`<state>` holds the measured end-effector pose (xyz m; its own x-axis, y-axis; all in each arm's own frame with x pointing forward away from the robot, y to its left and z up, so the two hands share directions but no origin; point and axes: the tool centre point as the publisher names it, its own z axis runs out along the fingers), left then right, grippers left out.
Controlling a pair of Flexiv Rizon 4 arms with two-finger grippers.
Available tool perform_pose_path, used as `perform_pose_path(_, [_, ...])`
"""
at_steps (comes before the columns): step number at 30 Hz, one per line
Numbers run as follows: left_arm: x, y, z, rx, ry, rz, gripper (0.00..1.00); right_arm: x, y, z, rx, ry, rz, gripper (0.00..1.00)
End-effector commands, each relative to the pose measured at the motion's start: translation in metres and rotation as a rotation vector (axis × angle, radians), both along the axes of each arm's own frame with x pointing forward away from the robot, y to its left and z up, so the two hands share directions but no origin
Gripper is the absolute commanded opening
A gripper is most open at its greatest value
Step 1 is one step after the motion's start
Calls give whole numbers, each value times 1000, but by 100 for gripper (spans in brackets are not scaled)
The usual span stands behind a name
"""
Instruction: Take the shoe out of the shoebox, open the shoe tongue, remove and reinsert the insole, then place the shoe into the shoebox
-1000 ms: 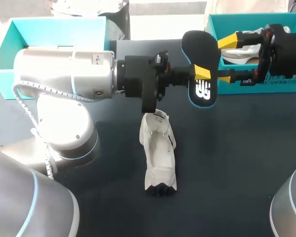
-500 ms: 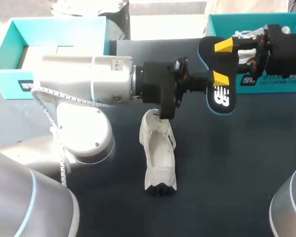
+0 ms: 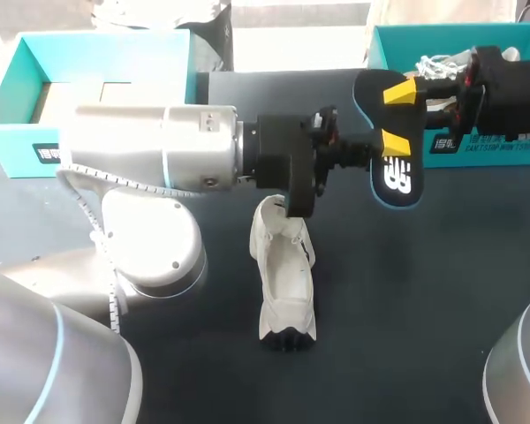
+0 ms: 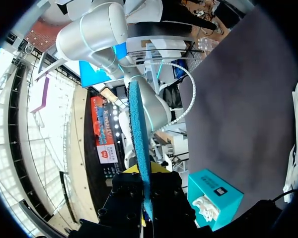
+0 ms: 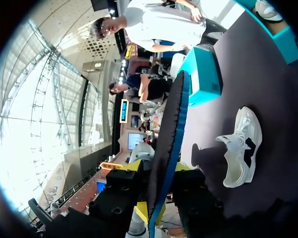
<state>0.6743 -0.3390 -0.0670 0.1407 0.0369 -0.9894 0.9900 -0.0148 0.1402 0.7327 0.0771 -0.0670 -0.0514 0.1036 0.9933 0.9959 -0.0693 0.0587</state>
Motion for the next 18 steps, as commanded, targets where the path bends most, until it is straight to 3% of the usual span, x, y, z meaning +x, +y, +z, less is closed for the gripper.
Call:
perform_pose_path(1, [-2, 6, -1, 0, -2, -7, 0, -1, -2, -1, -7, 5, 7, 0])
perform_pose_path(9, [-3, 11, -3, 5, 3, -24, 0, 0, 0, -4, -13, 11, 24, 0])
perform_pose_path(10, [-3, 11, -3, 11, 14, -21, 42, 0, 0, -4, -13, 11, 26, 0])
perform_pose_path(11, [-3, 12, -4, 13, 19, -24, 100, 1, 0, -4, -13, 11, 28, 0])
perform_pose_path(18, [-2, 42, -14, 64, 66, 22, 100, 3, -1, -8, -21, 25, 38, 0])
